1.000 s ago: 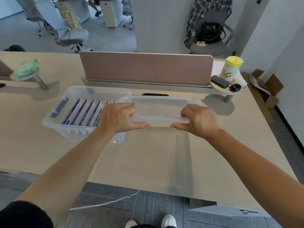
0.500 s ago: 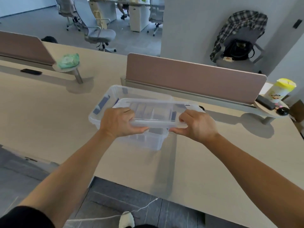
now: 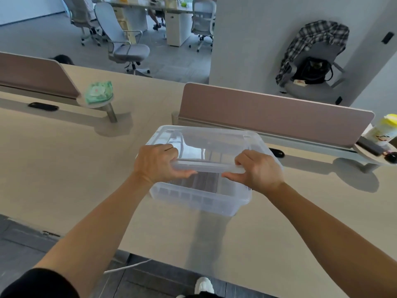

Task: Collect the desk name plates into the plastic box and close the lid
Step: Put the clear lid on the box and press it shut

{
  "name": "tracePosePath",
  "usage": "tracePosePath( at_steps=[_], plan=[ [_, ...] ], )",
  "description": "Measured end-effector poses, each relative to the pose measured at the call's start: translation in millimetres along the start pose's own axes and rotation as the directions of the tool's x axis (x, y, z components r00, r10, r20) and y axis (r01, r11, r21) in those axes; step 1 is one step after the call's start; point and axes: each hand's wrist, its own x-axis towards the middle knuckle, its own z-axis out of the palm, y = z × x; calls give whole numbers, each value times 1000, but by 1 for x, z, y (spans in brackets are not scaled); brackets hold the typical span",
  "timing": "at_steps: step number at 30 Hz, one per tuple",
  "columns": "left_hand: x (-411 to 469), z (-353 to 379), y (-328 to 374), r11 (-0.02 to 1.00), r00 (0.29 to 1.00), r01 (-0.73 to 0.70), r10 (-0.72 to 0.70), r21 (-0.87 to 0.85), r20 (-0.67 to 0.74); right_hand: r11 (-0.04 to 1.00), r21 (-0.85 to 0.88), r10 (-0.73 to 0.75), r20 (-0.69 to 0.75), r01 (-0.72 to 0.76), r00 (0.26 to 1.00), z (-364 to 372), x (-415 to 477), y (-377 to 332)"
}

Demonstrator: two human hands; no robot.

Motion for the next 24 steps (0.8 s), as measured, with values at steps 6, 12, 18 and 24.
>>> tracePosePath(
  at_steps=[6, 12, 18, 24],
  plan=[
    [2, 23, -19, 1000, 998, 13, -14, 20, 64, 999, 51, 1, -15, 0, 1000, 36, 3, 13],
    [-3, 51, -38, 998, 990, -17, 25, -58, 136, 1000, -3, 4, 46, -4, 999, 59, -5, 17],
    [-35, 63, -52, 987, 968, -8, 48, -158, 248, 999, -35, 14, 137, -10, 991, 70, -23, -7],
    [-59, 57, -59, 978, 928, 29, 51, -207, 370, 995, -66, 86, 236, -72, 968, 79, -40, -38]
  ],
)
